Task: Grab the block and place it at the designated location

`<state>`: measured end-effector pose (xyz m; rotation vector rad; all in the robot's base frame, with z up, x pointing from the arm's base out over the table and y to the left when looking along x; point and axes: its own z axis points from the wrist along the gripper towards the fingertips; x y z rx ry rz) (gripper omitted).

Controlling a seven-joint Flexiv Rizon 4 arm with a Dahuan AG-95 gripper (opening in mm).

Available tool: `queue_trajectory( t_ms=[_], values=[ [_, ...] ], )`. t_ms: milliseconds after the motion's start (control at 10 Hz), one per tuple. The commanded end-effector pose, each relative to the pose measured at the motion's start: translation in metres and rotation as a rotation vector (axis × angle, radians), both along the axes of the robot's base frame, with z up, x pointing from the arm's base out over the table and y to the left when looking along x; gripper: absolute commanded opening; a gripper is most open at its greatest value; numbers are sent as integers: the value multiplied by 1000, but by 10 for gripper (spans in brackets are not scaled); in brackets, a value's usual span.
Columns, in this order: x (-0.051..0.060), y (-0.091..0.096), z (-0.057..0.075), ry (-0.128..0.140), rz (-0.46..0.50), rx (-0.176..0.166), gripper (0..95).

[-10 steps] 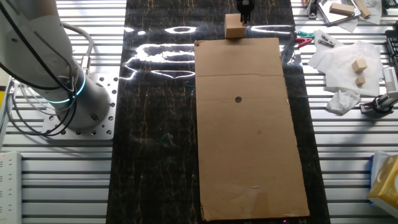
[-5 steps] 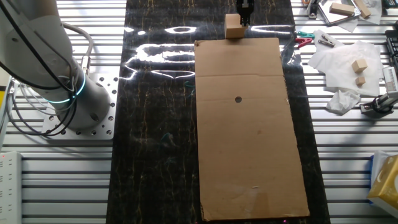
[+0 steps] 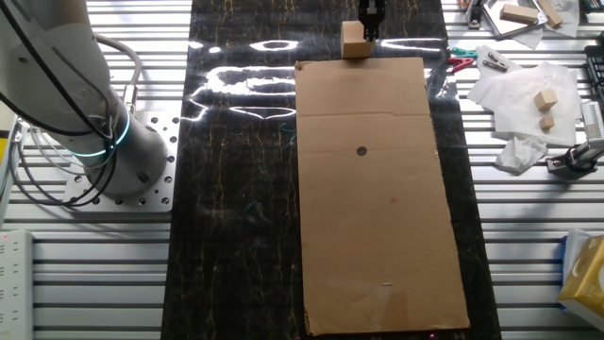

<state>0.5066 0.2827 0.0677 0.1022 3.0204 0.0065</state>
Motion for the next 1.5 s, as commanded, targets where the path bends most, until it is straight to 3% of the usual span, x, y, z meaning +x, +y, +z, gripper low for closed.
queue_trajectory(
  t_ms=[100, 900, 1100, 1300, 1500],
  values=[
    [-2, 0, 0, 12, 1, 3, 760],
    [-10, -1, -5, 44, -1, 9, 760],
    [-10, -1, -5, 58, -1, 9, 760],
    [-10, -1, -6, 94, -4, 9, 760],
    [-10, -1, -6, 96, -4, 9, 760]
  ],
)
